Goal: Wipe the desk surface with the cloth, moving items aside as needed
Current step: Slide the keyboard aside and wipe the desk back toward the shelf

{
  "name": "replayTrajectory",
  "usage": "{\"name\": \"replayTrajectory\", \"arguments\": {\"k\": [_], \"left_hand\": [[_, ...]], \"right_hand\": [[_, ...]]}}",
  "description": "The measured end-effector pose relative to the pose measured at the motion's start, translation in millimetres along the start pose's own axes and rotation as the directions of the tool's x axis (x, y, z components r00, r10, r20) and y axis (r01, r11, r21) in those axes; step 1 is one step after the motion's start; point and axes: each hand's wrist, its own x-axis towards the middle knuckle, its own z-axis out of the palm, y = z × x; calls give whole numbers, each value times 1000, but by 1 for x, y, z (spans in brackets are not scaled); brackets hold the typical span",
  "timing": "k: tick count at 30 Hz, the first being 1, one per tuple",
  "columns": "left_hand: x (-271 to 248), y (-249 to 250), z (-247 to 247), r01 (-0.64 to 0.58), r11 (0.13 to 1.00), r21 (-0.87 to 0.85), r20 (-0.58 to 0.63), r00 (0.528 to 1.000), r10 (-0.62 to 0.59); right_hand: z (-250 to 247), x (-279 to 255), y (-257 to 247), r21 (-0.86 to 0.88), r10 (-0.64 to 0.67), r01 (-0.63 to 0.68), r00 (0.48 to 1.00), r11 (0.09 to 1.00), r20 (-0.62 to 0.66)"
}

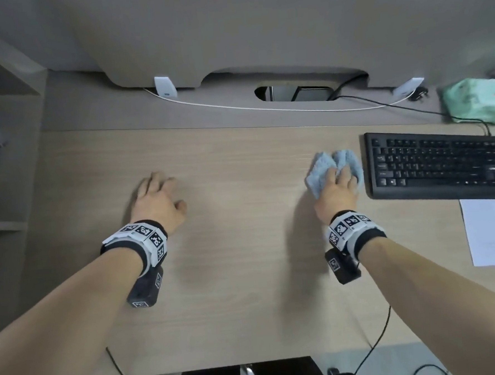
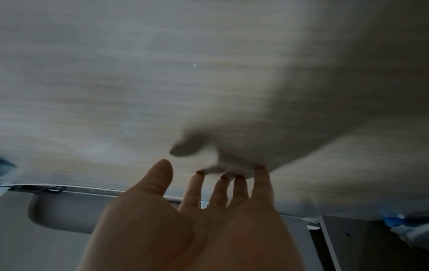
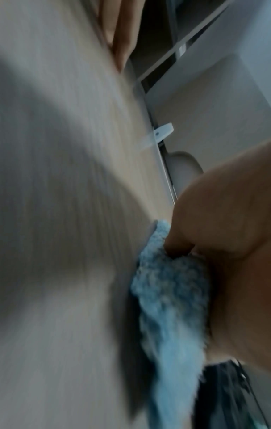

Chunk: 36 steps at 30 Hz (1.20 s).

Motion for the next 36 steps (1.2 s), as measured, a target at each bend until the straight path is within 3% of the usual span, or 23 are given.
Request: {"name": "replayTrajectory", "arguments": {"k": [2,5,8,10,13,16,19,22,24,26,27,28,30,32,34,36], "left_hand": [[0,2,-1,-4,1000,13,11,1000,4],[0,2,-4,6,1000,25,47,999,-8],[2,0,-10,-1,1000,15,69,998,0],[1,0,-13,-1,1000,-19,80,997,3],[-10,-11,-13,28,991,-130,51,998,-21],[-31,-35,-10,85,981,-176,-21,996,-90],[-56,-70,-8,174,975,-139,-32,983,-180],[-77,-104,-5,240,967,-84,-87,965,-247],[-87,-119,-2,259,964,-67,-95,960,-264],[-96,-128,1,265,963,-59,-85,959,-269],[-100,-131,2,263,963,-56,-85,960,-268],[-103,-135,3,261,964,-57,-80,961,-265],[-106,-139,5,247,968,-41,-65,966,-249],[-107,-142,4,238,971,-20,-57,969,-239],[-106,-142,2,226,974,-31,-46,973,-227],[-105,-141,1,221,975,-40,-35,974,-222]], "right_hand": [[5,-16,-31,-63,-108,111,993,992,41],[24,-59,-65,-89,-390,398,915,913,102],[36,-64,-47,-84,-505,512,858,855,94],[33,-47,-17,-68,-456,457,889,887,35],[23,-32,14,13,-237,237,971,971,-17],[21,-40,-13,3,-83,83,996,997,-11],[28,-58,-79,-43,-182,183,983,982,7],[45,-93,-148,-59,-431,433,901,899,40],[61,-124,-174,-81,-607,615,788,785,101],[79,-139,-171,-72,-753,766,642,639,145],[83,-137,-162,-66,-802,811,585,581,121],[84,-132,-152,-62,-826,828,560,557,69],[81,-108,-130,-76,-766,762,641,643,-46],[65,-84,-128,-44,-630,629,771,776,-89],[44,-72,-155,21,-483,484,874,875,-43],[37,-84,-196,8,-477,477,879,879,-17]]}}
